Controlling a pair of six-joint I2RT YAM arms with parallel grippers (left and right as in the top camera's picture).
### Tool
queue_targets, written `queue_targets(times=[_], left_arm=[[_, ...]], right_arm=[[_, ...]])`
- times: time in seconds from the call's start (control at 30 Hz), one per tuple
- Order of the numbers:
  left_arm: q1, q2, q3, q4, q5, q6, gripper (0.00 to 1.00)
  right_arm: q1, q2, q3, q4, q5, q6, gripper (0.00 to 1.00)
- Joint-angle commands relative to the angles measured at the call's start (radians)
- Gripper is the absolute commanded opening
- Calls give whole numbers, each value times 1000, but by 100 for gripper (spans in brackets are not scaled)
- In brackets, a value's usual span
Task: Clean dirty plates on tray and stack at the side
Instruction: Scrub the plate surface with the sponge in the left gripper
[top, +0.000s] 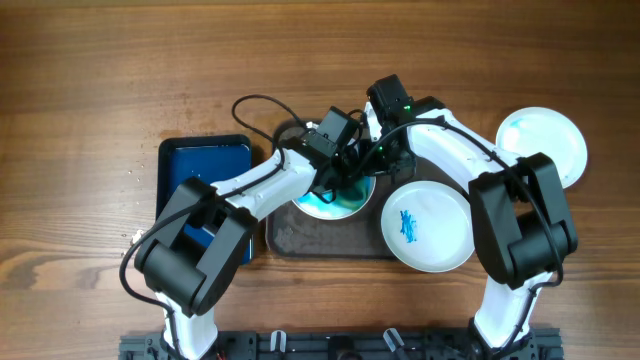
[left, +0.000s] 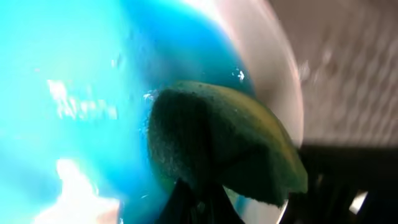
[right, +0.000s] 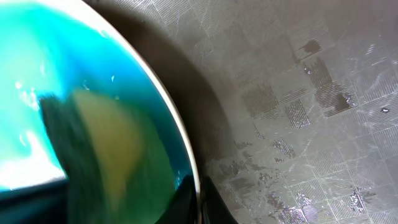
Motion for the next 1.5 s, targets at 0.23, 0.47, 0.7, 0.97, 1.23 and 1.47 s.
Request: queue_targets(times=[0.23,0.47,0.7,0.97,1.23,1.47], left_arm=[[81,45,-18,63,-240,-180,4],[169,45,-18,-275,-358,-158,4],[144,45,-18,-397,-331,-10,4],[80,43,-18,-627,-492,-42,4],[14,43,-18,-555,-266,259,4],[-154,43,-18,-365,-86,316,4]], right_arm=[[21,27,-13,-32,-2,5,4],[21,27,-13,-32,-2,5,4],[21,27,-13,-33,-2,5,5],[21,27,-13,-33,-2,5,4],[21,27,-13,-31,-2,5,4],[21,27,-13,-35,-2,4,5]])
